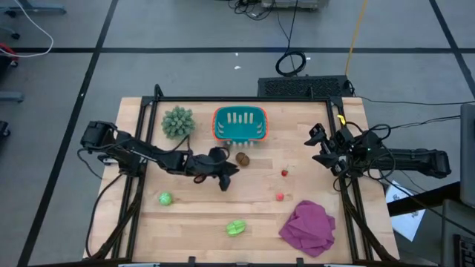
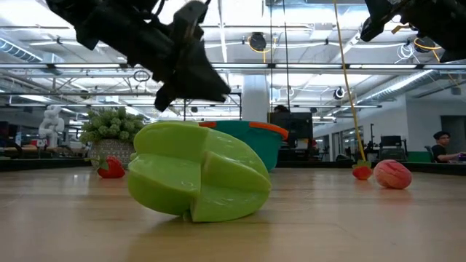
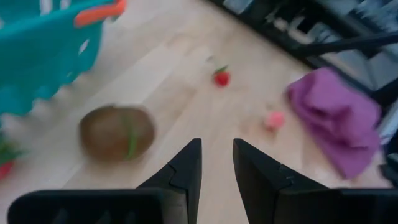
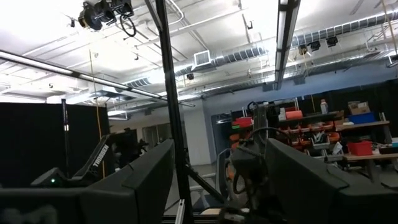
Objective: Pick and placing Produce into tupperware
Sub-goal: Put the top red strawberry into the blue basket
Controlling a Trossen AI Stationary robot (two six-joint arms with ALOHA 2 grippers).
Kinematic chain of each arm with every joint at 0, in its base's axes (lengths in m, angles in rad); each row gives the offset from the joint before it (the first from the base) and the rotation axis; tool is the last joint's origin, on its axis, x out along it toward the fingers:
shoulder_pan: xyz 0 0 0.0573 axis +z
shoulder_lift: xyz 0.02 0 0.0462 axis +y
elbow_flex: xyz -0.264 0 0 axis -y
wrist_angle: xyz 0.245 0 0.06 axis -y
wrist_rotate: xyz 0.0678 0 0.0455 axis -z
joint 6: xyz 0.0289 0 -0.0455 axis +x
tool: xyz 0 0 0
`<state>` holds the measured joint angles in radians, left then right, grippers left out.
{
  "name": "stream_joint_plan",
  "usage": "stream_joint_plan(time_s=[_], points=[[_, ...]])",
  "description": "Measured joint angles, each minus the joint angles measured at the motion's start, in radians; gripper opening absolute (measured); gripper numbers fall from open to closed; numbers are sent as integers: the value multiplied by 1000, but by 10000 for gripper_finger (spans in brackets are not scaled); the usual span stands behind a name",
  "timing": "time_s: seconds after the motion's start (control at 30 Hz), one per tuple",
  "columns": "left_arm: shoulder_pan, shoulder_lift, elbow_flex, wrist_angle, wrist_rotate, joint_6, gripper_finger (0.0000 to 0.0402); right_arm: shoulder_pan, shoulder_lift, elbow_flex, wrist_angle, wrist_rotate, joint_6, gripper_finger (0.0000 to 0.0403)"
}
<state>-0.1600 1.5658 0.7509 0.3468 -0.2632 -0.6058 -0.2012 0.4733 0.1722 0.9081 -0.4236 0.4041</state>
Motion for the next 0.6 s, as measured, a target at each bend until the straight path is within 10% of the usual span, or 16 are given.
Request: stream_joint_plan(time_s=[0.37,0.6], points=[[9,0,-1,-9,131,-34,98,0,0,0,-1,-1,0,242],[9,0,-1,-2,95,-18,178,0,0,0,-1,-1,2,242]])
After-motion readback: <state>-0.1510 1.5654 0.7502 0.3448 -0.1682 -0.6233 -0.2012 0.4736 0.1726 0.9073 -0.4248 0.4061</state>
